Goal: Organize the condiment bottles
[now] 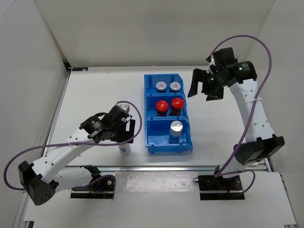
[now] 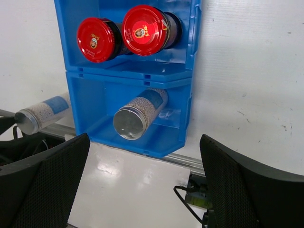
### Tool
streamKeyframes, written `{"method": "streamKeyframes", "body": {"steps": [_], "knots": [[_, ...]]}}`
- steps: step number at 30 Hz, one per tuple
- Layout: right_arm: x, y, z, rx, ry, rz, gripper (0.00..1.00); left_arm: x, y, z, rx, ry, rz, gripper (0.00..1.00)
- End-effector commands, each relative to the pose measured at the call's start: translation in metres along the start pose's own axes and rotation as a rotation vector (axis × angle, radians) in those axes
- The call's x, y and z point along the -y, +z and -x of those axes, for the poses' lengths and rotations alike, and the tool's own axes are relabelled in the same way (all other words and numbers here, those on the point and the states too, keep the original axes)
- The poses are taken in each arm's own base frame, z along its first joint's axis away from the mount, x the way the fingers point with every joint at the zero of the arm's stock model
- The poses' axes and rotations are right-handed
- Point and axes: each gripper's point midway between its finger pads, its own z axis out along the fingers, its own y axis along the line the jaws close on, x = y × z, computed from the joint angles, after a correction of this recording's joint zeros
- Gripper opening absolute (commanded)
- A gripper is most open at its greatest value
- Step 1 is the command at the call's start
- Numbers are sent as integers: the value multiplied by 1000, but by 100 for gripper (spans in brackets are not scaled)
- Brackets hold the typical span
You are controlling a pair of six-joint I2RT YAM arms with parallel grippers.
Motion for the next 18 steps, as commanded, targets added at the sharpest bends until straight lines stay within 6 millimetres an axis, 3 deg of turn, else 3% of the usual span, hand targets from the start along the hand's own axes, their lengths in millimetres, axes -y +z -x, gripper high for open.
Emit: {"method": "streamKeyframes", "body": {"steps": [1, 5, 9, 14, 18], "knots": [[-3, -10, 0, -4, 6, 11, 100, -8, 10, -10, -25, -42, 49, 100], [-3, -8, 2, -13, -1, 9, 100, -14, 23, -14, -43, -54, 71, 100], [-6, -7, 0, -29, 2, 24, 100, -16, 37, -13, -50, -31, 74, 90], [-5, -5, -1, -37, -5, 22, 100, -17, 30, 12, 5, -19, 85, 79], [-2, -6, 0, -34, 2, 18, 100, -12, 24, 42, 44, 18, 53, 47]]}}
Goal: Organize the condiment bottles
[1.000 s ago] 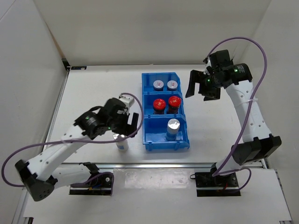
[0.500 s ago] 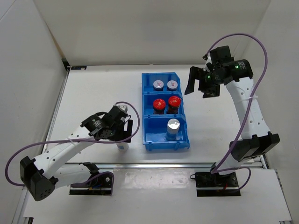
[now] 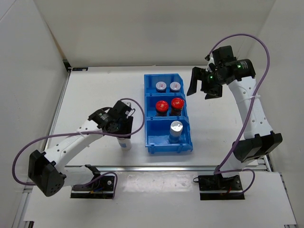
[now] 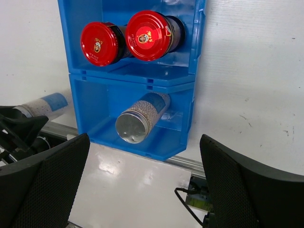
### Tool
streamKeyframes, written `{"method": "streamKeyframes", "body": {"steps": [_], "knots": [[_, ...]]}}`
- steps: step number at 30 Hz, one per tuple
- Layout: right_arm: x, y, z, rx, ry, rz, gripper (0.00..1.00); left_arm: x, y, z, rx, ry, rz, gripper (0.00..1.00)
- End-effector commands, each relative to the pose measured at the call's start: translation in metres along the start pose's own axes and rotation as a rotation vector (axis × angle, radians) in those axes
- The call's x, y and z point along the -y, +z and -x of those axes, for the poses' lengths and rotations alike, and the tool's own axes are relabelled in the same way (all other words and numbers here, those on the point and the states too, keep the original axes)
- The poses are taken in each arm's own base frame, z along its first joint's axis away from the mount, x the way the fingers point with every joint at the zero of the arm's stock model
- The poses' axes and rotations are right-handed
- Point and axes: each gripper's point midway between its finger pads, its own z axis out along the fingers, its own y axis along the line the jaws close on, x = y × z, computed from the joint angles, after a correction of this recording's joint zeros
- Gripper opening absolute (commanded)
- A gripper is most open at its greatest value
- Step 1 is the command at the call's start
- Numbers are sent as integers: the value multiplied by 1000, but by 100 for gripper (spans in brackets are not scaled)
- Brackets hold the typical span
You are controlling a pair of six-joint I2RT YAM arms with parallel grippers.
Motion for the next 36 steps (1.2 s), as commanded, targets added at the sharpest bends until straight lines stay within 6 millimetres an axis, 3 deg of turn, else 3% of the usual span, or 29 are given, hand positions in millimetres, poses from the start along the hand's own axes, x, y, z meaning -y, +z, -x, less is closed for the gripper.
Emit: {"method": "streamKeyframes", "body": {"steps": [1, 3, 5, 7, 8, 12, 17, 20, 21, 24, 29, 33, 36], "knots": [[1, -10, -8, -29, 8, 1, 100, 19, -28, 60, 156, 50, -89, 31], [1, -10, -8, -29, 8, 1, 100, 30, -42, 81, 202, 80, -130, 21], [4, -8, -7, -29, 18, 4, 100, 50, -67, 115, 271, 129, -207, 12], [6, -9, -6, -18, 24, 3, 100, 66, -82, 131, 306, 182, -253, 11], [7, -7, -8, -28, 36, 0, 100, 77, -96, 148, 353, 223, -273, 11], [12, -9, -6, -8, 60, -5, 100, 104, -124, 170, 404, 306, -327, 11], [19, -14, -13, -1, 79, -5, 100, 139, -131, 158, 366, 395, -455, 11], [23, -13, -17, -10, 90, -12, 100, 151, -107, 135, 269, 432, -476, 11], [23, -13, -17, -10, 90, -12, 100, 149, -93, 126, 227, 436, -461, 11], [29, -16, -17, -2, 107, -20, 100, 149, -75, 110, 154, 433, -463, 11], [29, -17, -22, -4, 107, -21, 100, 153, -46, 98, 99, 445, -447, 15], [29, -15, -24, -15, 110, -14, 100, 156, -21, 102, 110, 442, -412, 18], [30, -14, -26, -24, 113, -17, 100, 159, -3, 98, 86, 424, -405, 28]]}}
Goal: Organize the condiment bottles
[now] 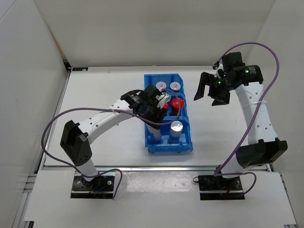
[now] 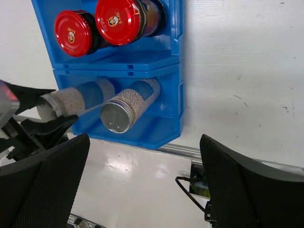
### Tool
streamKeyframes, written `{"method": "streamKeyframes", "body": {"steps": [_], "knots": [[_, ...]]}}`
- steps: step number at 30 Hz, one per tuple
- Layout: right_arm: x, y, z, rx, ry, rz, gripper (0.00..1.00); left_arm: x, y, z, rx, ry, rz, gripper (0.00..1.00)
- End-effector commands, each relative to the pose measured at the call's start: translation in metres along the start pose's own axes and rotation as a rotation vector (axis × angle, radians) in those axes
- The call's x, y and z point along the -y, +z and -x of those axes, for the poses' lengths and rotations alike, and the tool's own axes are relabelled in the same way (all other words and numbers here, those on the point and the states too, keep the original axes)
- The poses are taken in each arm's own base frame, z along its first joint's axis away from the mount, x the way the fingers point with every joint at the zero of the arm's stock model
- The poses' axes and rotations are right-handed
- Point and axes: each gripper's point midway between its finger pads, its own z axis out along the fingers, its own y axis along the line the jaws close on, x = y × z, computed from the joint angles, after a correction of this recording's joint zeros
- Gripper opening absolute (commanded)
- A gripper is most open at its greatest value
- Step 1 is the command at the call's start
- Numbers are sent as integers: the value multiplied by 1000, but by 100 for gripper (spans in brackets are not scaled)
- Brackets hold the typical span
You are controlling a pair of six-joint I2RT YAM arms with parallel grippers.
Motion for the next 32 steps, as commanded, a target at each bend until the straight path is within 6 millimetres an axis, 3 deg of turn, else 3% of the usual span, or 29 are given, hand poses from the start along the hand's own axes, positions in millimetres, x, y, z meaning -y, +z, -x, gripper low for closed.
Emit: {"method": "streamKeyframes", "body": {"steps": [1, 2, 6, 8, 11, 13, 14, 17, 18, 20, 22, 23, 24, 27, 30, 32], "knots": [[-2, -6, -7, -3, 9, 15, 100, 7, 2, 22, 94, 3, -24, 33], [-1, -4, -8, -11, 12, 12, 100, 6, 7, 17, 82, -8, -22, 50], [1, -4, -8, -9, 12, 4, 100, 0, -4, 19, 114, -8, 15, 79], [1, -6, -8, 3, 18, -4, 100, -3, -16, 28, 153, -7, 38, 100], [1, -6, -6, 11, 25, -1, 100, -8, -49, 48, 261, 0, 85, 100], [2, -7, -4, 15, 53, -4, 100, -11, -88, 69, 379, -6, 117, 100], [2, -9, -1, 34, 78, -17, 100, -18, -119, 80, 468, -6, 168, 100], [11, -10, 1, 42, 118, -56, 100, -42, -167, 88, 590, -40, 318, 100], [14, -13, 4, 56, 127, -59, 100, -50, -199, 91, 678, -60, 353, 100], [24, -13, 8, 74, 138, -102, 100, -78, -221, 79, 729, -123, 473, 100], [26, -16, 9, 83, 138, -119, 100, -103, -234, 47, 773, -198, 572, 100], [28, -17, 9, 87, 138, -130, 100, -114, -235, 32, 775, -219, 614, 100], [28, -19, 8, 84, 125, -132, 100, -127, -227, -1, 752, -233, 679, 100], [32, -27, 13, 125, 121, -163, 100, -142, -217, -53, 731, -237, 745, 100], [30, -41, 10, 166, 84, -149, 100, -157, -223, -81, 793, -304, 828, 100], [33, -42, 8, 162, 87, -164, 100, -166, -230, -86, 875, -401, 871, 100]]}}
